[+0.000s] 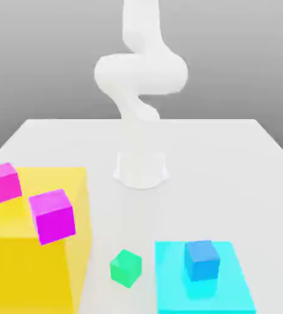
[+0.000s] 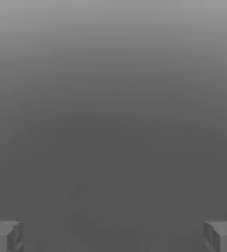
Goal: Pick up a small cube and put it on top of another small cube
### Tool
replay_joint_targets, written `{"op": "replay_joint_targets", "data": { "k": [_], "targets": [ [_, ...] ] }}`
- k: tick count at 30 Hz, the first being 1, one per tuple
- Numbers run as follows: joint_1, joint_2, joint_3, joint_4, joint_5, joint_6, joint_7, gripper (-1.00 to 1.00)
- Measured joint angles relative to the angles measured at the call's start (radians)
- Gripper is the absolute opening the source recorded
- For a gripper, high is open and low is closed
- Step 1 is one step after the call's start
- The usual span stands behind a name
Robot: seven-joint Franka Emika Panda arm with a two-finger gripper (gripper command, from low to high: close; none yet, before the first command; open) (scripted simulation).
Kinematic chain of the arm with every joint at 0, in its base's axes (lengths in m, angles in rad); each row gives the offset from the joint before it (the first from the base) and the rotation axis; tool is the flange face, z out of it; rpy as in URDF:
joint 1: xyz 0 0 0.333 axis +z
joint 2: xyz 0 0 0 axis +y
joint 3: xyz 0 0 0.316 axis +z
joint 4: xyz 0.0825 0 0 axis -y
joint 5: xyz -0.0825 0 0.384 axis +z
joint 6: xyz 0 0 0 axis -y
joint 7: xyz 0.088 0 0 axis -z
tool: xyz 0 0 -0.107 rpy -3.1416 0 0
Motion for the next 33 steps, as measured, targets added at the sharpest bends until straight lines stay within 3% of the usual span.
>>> {"op": "replay_joint_targets", "data": {
  "k": [20,26,32,33],
  "targets": [
    [0.177,0.667,-0.21,-0.297,0.066,0.374,-0.844,0.0],
    [0.137,0.847,-0.203,-0.387,0.085,0.502,-1.075,0.0],
    [0.036,1.053,-0.087,-0.359,0.192,0.672,-1.177,0.0],
    [0.024,1.073,-0.074,-0.356,0.2,0.689,-1.183,-1.0]
  ]
}}
